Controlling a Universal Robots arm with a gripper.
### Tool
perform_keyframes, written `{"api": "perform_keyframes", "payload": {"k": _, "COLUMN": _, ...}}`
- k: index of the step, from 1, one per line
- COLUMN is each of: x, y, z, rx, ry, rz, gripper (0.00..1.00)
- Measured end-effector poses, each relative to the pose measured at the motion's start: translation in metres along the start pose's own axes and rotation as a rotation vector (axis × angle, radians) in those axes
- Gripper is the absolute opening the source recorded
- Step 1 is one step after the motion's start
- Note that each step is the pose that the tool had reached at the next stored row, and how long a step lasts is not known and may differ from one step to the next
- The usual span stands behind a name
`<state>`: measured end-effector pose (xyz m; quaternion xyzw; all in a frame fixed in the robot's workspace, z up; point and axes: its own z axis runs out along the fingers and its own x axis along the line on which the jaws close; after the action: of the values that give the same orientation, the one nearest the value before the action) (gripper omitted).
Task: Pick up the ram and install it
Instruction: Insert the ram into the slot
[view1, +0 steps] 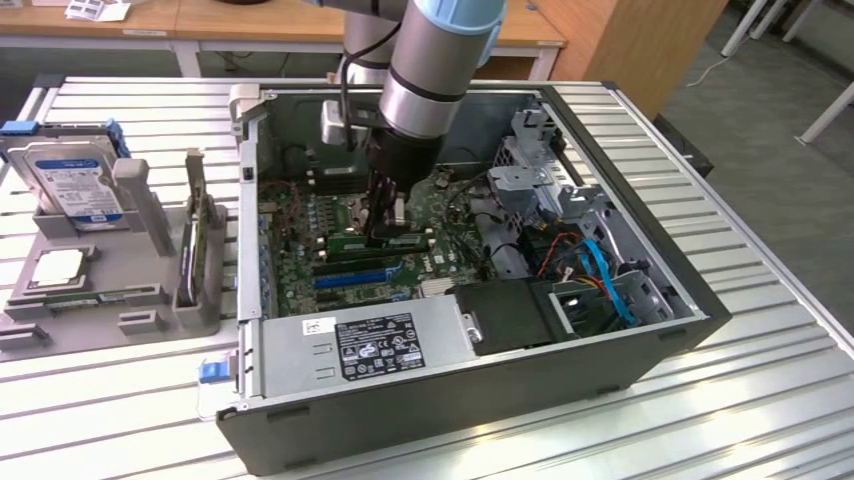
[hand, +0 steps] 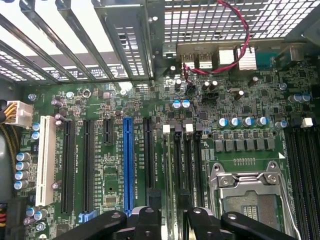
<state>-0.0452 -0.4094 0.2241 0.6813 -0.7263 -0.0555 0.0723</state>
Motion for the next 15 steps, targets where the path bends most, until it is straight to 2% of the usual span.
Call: {"api": "perform_keyframes", "payload": {"k": 15, "x": -0.0002, "y": -0.0014, "z": 0.0045, "rx": 0.0000, "ry": -0.0002, "rz": 0.000, "gripper": 0.27}}
